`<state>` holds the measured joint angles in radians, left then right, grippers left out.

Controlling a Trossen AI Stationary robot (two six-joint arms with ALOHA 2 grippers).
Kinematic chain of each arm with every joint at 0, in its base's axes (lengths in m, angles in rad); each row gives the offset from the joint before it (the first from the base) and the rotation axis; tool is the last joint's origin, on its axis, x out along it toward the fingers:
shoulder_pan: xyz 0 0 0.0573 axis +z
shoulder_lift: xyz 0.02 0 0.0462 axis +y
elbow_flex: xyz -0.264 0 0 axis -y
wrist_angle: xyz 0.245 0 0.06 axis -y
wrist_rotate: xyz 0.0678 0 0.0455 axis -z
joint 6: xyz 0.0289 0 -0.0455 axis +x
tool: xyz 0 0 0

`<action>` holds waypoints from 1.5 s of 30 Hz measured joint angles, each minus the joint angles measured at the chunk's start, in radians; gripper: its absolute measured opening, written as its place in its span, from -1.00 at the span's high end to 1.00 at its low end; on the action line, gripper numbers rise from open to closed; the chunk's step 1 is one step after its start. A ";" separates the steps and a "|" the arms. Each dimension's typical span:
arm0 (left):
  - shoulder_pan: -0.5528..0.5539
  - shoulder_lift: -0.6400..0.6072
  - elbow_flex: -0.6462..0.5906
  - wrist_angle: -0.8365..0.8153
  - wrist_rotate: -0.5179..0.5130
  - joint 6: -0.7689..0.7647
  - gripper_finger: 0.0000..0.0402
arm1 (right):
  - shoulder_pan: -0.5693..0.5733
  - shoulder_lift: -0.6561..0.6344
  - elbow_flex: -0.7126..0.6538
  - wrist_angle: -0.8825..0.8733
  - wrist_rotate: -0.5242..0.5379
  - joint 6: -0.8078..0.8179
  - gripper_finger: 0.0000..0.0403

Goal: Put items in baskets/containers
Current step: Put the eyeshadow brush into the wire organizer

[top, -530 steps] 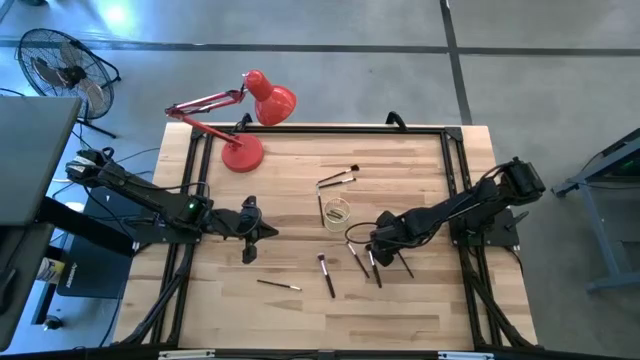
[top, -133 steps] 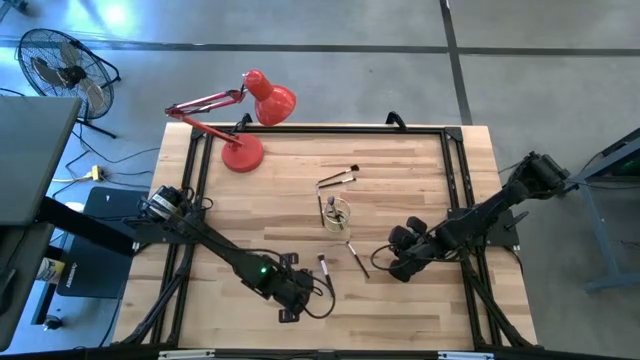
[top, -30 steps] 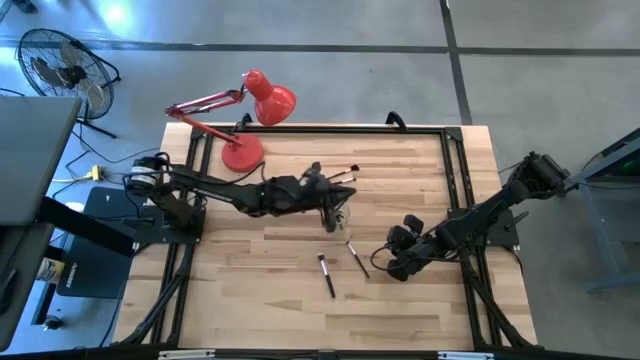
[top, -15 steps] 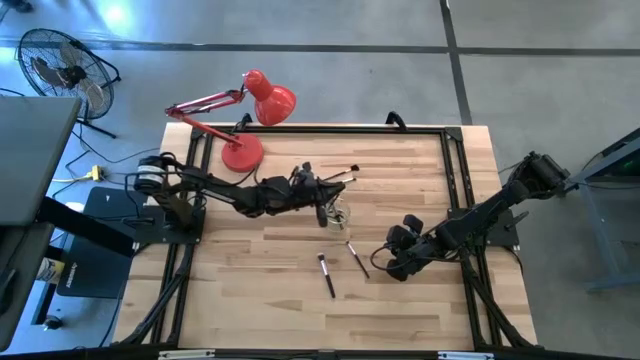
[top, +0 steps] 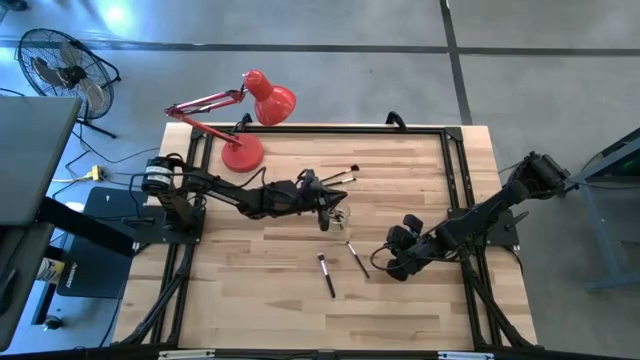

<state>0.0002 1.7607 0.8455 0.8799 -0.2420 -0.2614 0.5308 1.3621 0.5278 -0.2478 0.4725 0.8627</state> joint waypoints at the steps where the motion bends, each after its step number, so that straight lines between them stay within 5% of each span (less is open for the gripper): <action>1: 0.000 0.000 0.000 0.000 0.001 0.008 0.87 | 0.000 0.000 0.000 0.000 0.000 0.000 0.99; 16: 0.000 -0.047 0.017 -0.030 0.043 0.052 0.42 | 0.000 0.000 0.000 0.001 0.000 0.000 0.99; 28: 0.065 -0.119 0.354 -0.846 -0.100 0.154 0.41 | 0.000 0.000 0.000 0.006 0.000 0.000 0.99; 38: 0.283 -0.005 0.582 -1.159 0.212 0.248 0.41 | 0.000 0.000 0.000 0.012 0.000 -0.008 0.99; 45: 0.341 0.149 0.747 -1.392 0.307 0.333 0.41 | 0.000 0.000 0.000 0.013 0.000 -0.019 0.99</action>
<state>0.3416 1.9098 1.5928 -0.5119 0.0654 0.0720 0.5312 1.3621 0.5278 -0.2348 0.4723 0.8436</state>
